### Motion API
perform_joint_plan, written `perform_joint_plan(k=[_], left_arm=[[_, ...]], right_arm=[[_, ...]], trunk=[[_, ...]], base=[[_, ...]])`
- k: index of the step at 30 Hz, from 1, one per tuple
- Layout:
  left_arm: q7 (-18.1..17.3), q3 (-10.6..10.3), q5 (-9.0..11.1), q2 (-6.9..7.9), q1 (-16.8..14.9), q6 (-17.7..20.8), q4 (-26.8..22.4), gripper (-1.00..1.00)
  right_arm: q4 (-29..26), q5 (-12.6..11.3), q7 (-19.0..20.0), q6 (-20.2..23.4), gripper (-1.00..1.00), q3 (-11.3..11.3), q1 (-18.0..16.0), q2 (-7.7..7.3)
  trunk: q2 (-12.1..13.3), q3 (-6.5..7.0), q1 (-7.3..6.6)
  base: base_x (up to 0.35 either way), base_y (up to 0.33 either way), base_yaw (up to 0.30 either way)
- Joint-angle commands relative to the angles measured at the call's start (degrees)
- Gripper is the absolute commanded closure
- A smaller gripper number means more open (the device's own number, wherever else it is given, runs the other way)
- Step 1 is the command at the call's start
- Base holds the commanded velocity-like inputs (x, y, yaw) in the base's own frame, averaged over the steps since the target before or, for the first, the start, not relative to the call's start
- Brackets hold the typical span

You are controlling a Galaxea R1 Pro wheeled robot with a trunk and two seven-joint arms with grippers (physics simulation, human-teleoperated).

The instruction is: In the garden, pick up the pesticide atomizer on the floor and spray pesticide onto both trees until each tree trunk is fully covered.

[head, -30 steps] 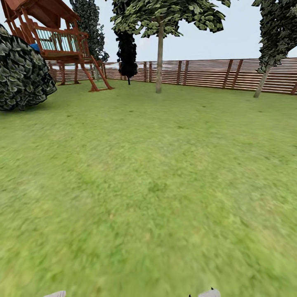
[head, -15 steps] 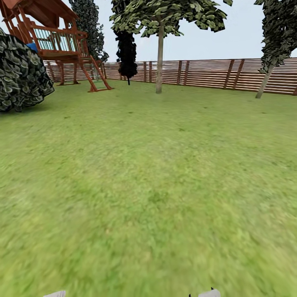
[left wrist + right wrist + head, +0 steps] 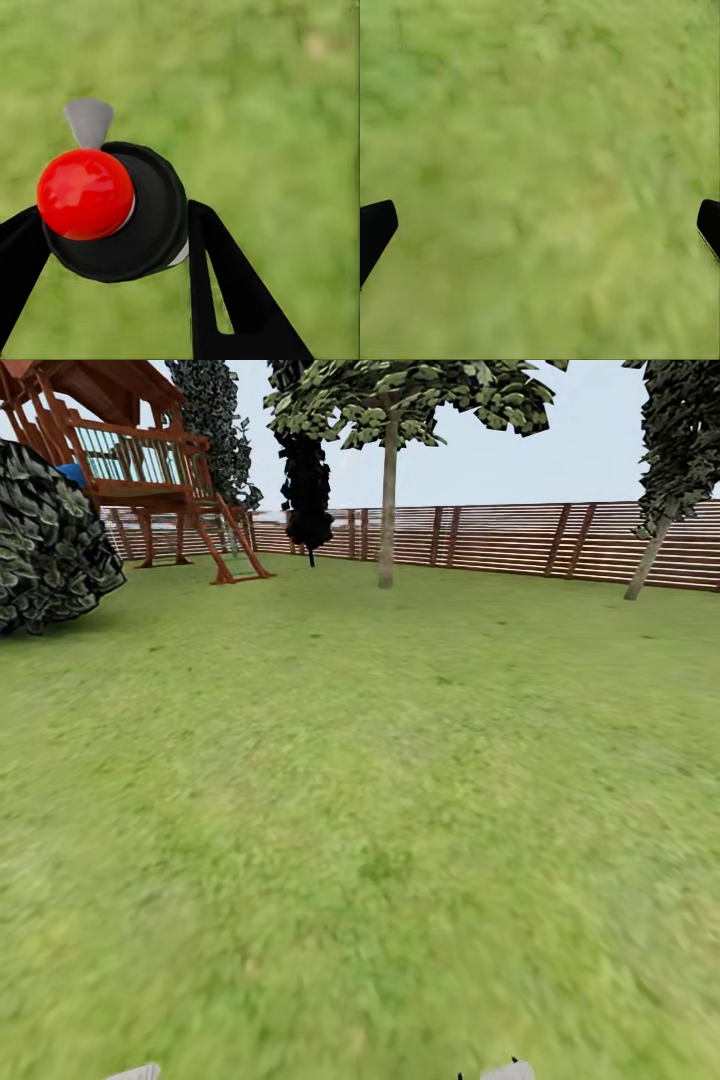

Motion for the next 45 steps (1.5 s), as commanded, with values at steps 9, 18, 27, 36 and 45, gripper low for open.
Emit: perform_joint_plan(k=[9, 18, 27, 36, 45], left_arm=[[-0.02, 0.03, 0.0, 0.02, 0.0, 0.04, 0.0, 1.0], [-0.02, 0.03, 0.0, 0.02, 0.0, 0.05, 0.0, 1.0], [-0.02, 0.03, 0.0, 0.02, 0.0, 0.05, 0.0, 1.0], [-0.02, 0.02, 0.0, 0.02, 0.0, 0.05, 0.0, 1.0], [-0.02, 0.02, 0.0, 0.01, 0.0, 0.05, 0.0, 1.0]], right_arm=[[0.0, -0.03, 0.0, 0.0, -1.0, 0.01, 0.0, 0.09], [0.0, -0.05, 0.0, 0.0, -1.0, -0.08, 0.0, 0.09], [0.0, -0.05, 0.0, 0.0, -1.0, -0.08, 0.0, 0.15], [0.0, -0.05, 0.0, 0.0, -1.0, -0.08, 0.0, 0.14], [0.0, 0.04, 0.0, 0.0, -1.0, -0.08, 0.0, 0.0]], trunk=[[0.0, 0.0, 0.0], [0.0, 0.04, 0.0], [0.0, 0.06, 0.0], [0.0, 0.06, 0.0], [0.0, 0.06, 0.0]], base=[[0.339, 0.0, 0.0], [0.339, 0.0, -0.047], [0.339, 0.0, -0.023], [0.339, 0.0, 0.0], [0.339, 0.0, 0.0]])
